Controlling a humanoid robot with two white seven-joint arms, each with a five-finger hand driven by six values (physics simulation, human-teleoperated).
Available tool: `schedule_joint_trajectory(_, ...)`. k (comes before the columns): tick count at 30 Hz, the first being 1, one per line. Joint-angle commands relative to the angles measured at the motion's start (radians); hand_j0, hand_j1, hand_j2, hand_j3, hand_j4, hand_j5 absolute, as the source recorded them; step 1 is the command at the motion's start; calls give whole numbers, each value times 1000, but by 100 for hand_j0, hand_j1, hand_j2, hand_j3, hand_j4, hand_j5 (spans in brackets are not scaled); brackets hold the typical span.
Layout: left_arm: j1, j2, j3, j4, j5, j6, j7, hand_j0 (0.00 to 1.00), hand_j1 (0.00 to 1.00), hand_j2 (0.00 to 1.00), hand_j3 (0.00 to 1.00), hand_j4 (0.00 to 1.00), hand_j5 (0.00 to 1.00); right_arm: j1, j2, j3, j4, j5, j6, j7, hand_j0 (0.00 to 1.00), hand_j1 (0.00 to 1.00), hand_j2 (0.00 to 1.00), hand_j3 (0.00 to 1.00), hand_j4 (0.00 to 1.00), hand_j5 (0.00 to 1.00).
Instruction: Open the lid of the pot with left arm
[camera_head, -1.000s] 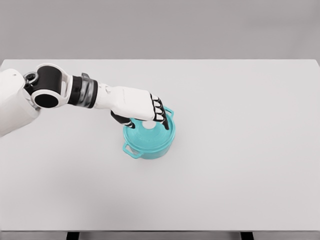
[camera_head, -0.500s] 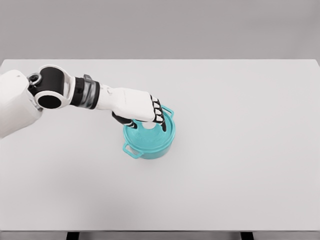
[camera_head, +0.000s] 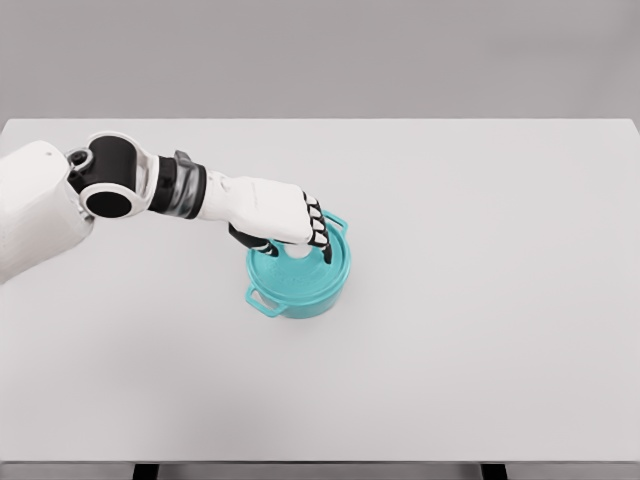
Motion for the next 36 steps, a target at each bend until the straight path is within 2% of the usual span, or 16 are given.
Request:
schedule_joint_trajectory(1, 0, -3, 1, 1, 1, 2, 0, 71, 71, 71, 71, 71, 71, 0, 0, 0, 0, 0, 1, 0, 100, 100, 100, 100, 100, 100)
schedule_joint_trajectory(9, 3, -3, -7, 1, 1, 2, 0, 69, 69, 69, 69, 69, 69, 0, 0, 0, 0, 0, 0, 0, 100, 100, 100, 100, 100, 100)
schedule_joint_trajectory(17, 2, 0, -9, 1, 1, 2, 0, 51, 51, 51, 51, 51, 51, 0, 0, 0, 0, 0, 0, 0, 100, 100, 100, 100, 100, 100)
schedule_joint_trajectory(21, 0, 3, -9, 1, 1, 2, 0, 48, 48, 48, 48, 48, 48, 0, 0, 0, 0, 0, 0, 0, 100, 100, 100, 100, 100, 100)
schedule_joint_trajectory(30, -21, 26, -9, -1, 4, 2, 0, 48, 48, 48, 48, 48, 48, 0, 0, 0, 0, 0, 0, 0, 100, 100, 100, 100, 100, 100)
schedule_joint_trajectory(36, -41, 103, -4, -1, 6, 2, 0, 48, 48, 48, 48, 48, 48, 0, 0, 0, 0, 0, 0, 0, 100, 100, 100, 100, 100, 100)
